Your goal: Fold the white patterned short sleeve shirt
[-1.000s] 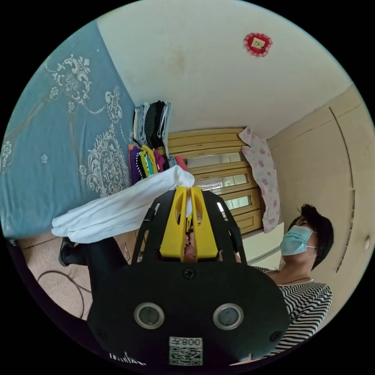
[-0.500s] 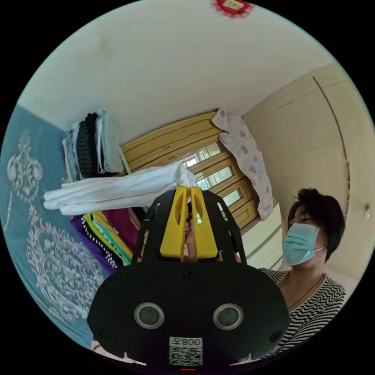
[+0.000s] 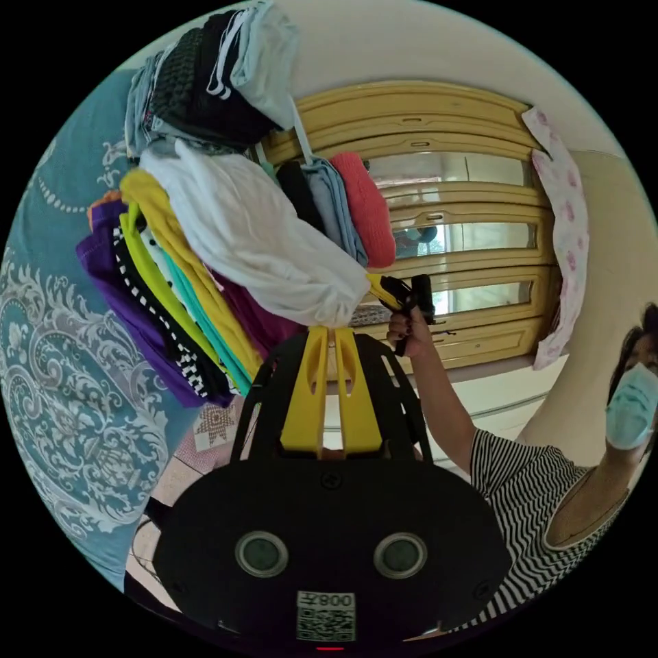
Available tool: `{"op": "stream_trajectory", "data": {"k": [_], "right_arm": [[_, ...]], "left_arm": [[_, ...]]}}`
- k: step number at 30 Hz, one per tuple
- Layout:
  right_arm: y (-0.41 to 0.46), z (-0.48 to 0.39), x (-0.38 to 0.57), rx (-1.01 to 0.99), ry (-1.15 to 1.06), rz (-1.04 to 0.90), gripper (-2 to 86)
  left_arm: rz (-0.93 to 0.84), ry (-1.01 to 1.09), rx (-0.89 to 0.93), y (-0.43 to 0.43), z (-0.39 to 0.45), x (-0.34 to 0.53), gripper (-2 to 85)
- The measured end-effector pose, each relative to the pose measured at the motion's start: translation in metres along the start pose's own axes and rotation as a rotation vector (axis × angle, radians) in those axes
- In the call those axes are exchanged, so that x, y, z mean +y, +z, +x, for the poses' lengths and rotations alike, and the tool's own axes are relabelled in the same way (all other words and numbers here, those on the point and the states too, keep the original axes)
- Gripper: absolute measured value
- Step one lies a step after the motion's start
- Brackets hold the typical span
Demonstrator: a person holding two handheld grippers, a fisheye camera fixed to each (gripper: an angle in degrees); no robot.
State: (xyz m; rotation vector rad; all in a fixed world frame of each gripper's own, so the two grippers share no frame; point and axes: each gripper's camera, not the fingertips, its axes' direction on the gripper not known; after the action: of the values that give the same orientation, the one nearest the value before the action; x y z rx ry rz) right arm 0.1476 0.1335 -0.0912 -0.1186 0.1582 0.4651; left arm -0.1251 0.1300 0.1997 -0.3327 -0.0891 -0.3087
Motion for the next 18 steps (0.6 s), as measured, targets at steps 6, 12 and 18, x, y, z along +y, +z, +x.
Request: {"op": "stream_trajectory", "data": {"k": [6,12,18], "right_arm": [[-0.034,0.011,-0.032,0.087,-0.065,-0.014,1.4],[-0.015,0.059,-0.062,0.206,0.009,-0.118,1.5],[0.008,0.084,-0.079,0.295,0.03,-0.187,1.5]], "left_arm": [[-0.065,0.096,-0.049,0.06,-0.009,-0.039,1.8],[-0.152,-0.068,-0.055,0.135,-0.085,-0.058,1.7],[-0.142,-0.301,0.078,0.171,-0.156,-0.06,1.2]]}}
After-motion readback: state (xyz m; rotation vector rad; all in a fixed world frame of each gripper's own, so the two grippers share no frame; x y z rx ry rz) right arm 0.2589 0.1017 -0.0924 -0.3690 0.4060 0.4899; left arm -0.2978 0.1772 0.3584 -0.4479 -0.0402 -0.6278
